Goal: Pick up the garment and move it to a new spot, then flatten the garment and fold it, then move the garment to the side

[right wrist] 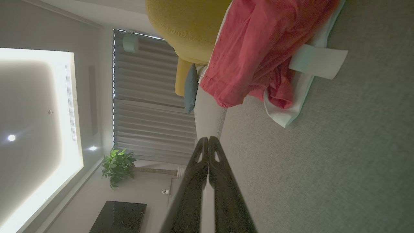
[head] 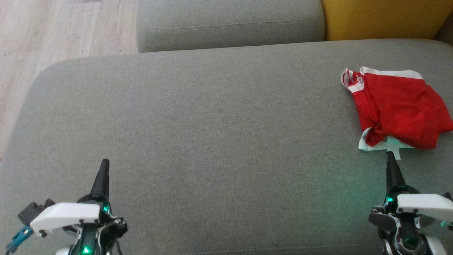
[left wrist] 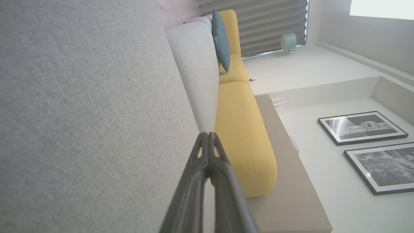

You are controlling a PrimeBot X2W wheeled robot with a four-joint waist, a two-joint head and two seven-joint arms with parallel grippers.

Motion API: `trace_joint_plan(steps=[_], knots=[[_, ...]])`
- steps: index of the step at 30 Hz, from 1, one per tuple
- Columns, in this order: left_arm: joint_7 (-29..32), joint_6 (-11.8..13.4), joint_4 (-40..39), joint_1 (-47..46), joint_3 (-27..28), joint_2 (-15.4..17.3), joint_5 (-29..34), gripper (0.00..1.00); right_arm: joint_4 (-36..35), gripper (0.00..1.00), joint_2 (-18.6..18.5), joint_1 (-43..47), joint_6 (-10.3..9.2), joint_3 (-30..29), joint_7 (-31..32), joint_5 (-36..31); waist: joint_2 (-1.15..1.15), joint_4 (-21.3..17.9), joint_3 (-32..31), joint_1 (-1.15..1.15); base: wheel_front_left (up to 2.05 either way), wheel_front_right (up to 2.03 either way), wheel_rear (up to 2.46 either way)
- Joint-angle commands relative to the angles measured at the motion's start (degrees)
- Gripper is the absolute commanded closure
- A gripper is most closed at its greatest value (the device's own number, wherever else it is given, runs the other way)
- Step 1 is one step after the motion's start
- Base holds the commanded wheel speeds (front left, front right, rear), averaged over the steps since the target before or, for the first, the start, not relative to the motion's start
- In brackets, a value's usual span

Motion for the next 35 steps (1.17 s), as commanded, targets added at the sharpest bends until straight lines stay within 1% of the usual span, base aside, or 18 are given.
trace_joint_plan(steps=[1, 19, 35], knots=[[0.6, -0.8, -1.6, -3.4, 2.5, 1.1, -1.9, 1.0, -1.8, 1.0, -0.9, -3.1, 0.17, 0.4, 0.7, 2.0, 0.0, 0.0, 0.0, 0.0, 0.0, 0.0, 0.0], [3.5, -2.2, -0.3, -4.5, 4.9, 1.1, -12.6, 1.0, -1.7, 1.0, -0.9, -3.9, 0.2, -1.5, 3.6, 12.9, 0.0, 0.2, -0.2, 0.0, 0.0, 0.0, 0.0], [3.9, -2.3, -0.2, -4.6, 5.4, 0.8, -12.6, 1.0, -1.7, 1.0, -0.6, -3.9, 0.2, -1.9, 4.0, 12.9, 0.0, 0.2, -0.2, 0.0, 0.0, 0.0, 0.0]])
